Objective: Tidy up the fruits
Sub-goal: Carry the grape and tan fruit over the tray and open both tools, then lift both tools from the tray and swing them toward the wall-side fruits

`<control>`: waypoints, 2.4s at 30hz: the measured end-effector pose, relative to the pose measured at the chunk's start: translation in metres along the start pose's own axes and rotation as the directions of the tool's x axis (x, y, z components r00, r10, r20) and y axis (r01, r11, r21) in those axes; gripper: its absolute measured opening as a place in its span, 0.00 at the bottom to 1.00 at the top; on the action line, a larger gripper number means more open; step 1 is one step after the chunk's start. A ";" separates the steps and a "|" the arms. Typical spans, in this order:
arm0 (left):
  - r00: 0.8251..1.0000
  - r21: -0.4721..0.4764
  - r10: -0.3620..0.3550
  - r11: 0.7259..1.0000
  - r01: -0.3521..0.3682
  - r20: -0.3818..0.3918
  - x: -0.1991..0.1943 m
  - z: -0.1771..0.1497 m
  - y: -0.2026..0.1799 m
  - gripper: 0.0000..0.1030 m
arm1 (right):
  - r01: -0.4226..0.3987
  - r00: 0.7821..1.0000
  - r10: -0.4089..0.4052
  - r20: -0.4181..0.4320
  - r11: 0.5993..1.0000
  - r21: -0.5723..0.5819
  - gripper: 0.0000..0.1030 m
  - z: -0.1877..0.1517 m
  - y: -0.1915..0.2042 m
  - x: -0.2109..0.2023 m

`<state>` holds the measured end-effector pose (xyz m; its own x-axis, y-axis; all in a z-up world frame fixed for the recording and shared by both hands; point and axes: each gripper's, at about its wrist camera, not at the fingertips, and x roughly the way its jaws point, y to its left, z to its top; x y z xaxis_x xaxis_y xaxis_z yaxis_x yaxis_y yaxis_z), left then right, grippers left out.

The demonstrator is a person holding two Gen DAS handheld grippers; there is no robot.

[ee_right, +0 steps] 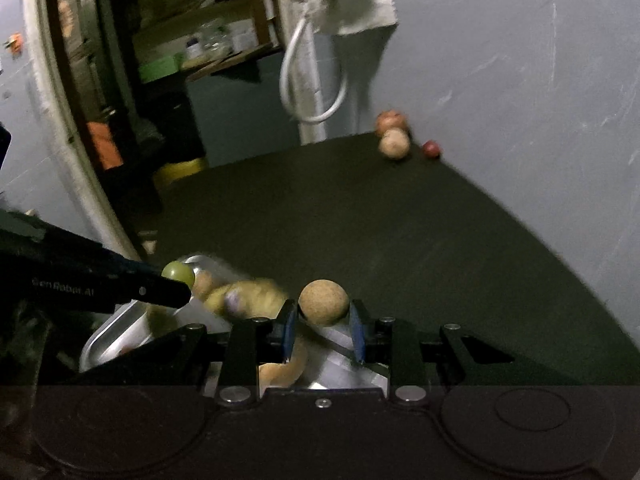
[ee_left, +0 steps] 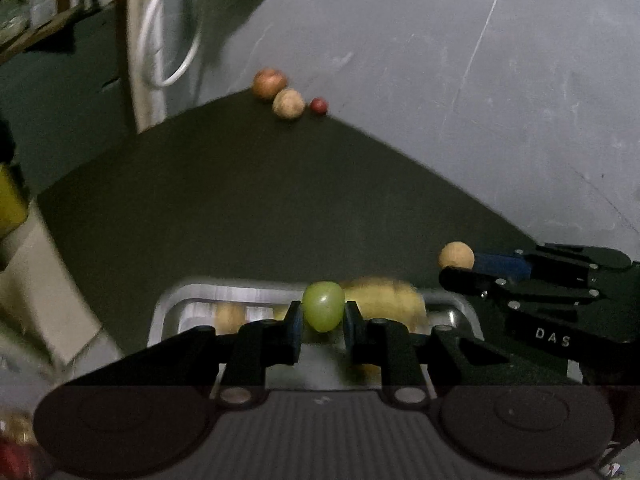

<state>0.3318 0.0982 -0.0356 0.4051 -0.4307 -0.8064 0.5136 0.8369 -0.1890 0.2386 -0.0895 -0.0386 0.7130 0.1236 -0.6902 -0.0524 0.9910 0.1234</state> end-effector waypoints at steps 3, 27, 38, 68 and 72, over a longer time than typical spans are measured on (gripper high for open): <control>0.999 -0.035 0.026 0.999 -0.027 -0.028 -0.009 -0.025 -0.006 0.22 | -0.028 0.999 0.028 -0.018 1.000 -0.011 0.29 -0.016 0.006 -0.010; 0.977 -0.240 0.169 0.951 -0.196 -0.128 -0.005 -0.104 -0.030 0.23 | -0.084 0.988 0.062 -0.138 0.984 -0.159 0.42 -0.061 0.027 -0.002; 0.979 -0.290 0.203 0.936 -0.200 -0.021 -0.059 -0.116 -0.046 0.82 | -0.067 0.995 0.061 -0.076 0.995 -0.080 0.89 -0.071 0.006 -0.074; 0.895 -0.089 0.420 0.896 -0.435 -0.147 -0.120 -0.142 -0.081 0.99 | 0.138 0.977 -0.096 -0.190 0.966 0.218 0.99 -0.108 -0.043 -0.154; 0.908 -0.105 0.389 0.907 -0.407 -0.156 -0.129 -0.132 -0.077 0.99 | 0.143 0.988 -0.125 -0.095 0.969 0.202 0.99 -0.088 -0.057 -0.186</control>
<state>0.1400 0.1340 0.0088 0.4494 -0.0122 -0.8932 0.2216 0.9702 0.0982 0.0475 -0.1641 0.0196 0.6442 0.0026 -0.7649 0.1919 0.9674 0.1650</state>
